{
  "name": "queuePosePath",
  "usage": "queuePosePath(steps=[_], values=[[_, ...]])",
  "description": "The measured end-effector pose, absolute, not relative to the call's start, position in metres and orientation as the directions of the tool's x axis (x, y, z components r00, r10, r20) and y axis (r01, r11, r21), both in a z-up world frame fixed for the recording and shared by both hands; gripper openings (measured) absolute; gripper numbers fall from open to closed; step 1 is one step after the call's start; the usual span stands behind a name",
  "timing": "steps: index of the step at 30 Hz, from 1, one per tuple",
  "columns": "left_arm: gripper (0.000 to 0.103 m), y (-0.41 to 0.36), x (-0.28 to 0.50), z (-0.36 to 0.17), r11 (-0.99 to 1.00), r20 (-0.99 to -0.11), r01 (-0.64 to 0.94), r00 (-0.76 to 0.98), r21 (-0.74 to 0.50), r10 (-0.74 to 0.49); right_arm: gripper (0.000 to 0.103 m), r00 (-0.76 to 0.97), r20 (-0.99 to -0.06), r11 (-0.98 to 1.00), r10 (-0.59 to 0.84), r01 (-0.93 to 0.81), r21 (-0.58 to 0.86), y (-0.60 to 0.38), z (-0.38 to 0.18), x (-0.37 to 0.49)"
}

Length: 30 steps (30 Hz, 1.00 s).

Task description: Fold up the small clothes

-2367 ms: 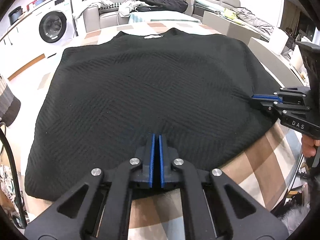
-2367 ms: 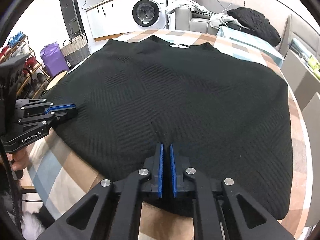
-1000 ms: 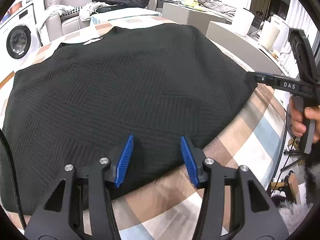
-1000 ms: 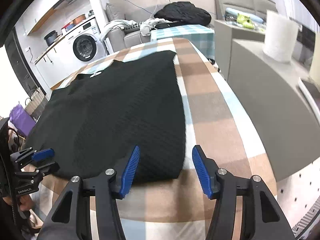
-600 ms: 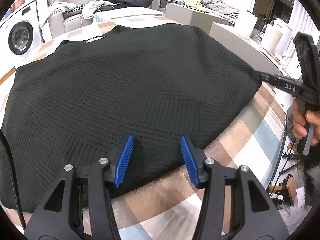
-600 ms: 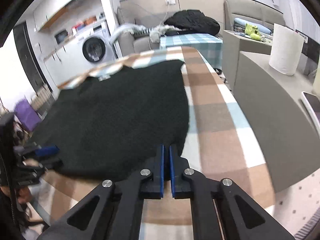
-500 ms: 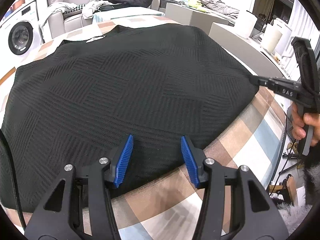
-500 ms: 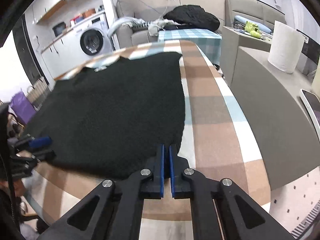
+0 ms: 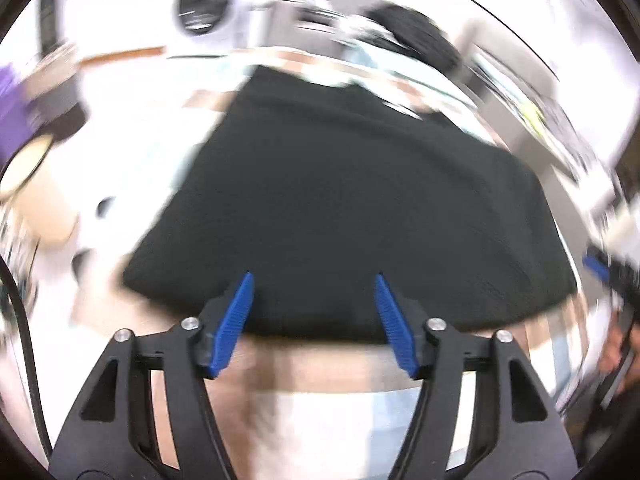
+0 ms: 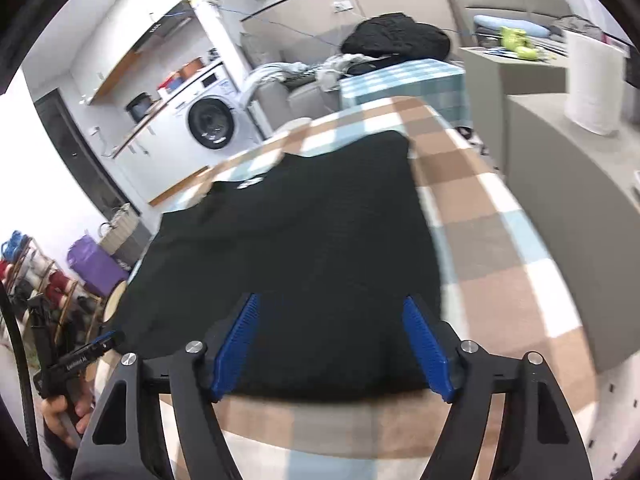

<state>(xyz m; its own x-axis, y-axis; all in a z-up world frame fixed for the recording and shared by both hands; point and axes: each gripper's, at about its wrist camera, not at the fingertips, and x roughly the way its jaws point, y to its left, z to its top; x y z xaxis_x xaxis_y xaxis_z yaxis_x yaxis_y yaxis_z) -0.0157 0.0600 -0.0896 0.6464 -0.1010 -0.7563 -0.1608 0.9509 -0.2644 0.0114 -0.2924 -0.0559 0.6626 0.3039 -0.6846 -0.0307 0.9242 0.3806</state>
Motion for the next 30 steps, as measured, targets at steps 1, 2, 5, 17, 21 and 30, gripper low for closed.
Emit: queuePosePath(steps=[1,2,5,17,21,30], values=[[0.061,0.075,-0.022,-0.090,0.934,-0.755,-0.207,0.649,-0.292,-0.092,0.076,0.657,-0.686,0.925,0.313,-0.046,0.377,-0.286,-0.056,0.014],[0.061,0.086,-0.027,-0.092,0.918,-0.757,-0.240,0.647,-0.316,-0.091,0.076,0.651,-0.688,0.925,0.322,-0.064,0.373,-0.278,-0.057,0.016],[0.062,0.113,-0.038,-0.104,0.873,-0.762,-0.305,0.639,-0.381,-0.110,0.076,0.628,-0.693,0.921,0.353,-0.103,0.375,-0.258,-0.059,0.026],[0.057,0.121,0.005,-0.120,0.856,-0.731,-0.308,0.673,-0.414,-0.111,0.076,0.607,-0.690,0.915,0.395,-0.191,0.355,-0.202,-0.057,0.040],[0.018,0.125,0.031,-0.126,0.841,-0.728,-0.343,0.680,-0.419,-0.086,0.076,0.597,-0.699,0.917,0.394,-0.196,0.348,-0.193,-0.062,0.046],[0.015,0.116,0.022,-0.110,0.873,-0.681,-0.303,0.731,-0.382,-0.044,0.076,0.580,-0.739,0.938,0.342,-0.169,0.302,-0.197,-0.072,0.051]])
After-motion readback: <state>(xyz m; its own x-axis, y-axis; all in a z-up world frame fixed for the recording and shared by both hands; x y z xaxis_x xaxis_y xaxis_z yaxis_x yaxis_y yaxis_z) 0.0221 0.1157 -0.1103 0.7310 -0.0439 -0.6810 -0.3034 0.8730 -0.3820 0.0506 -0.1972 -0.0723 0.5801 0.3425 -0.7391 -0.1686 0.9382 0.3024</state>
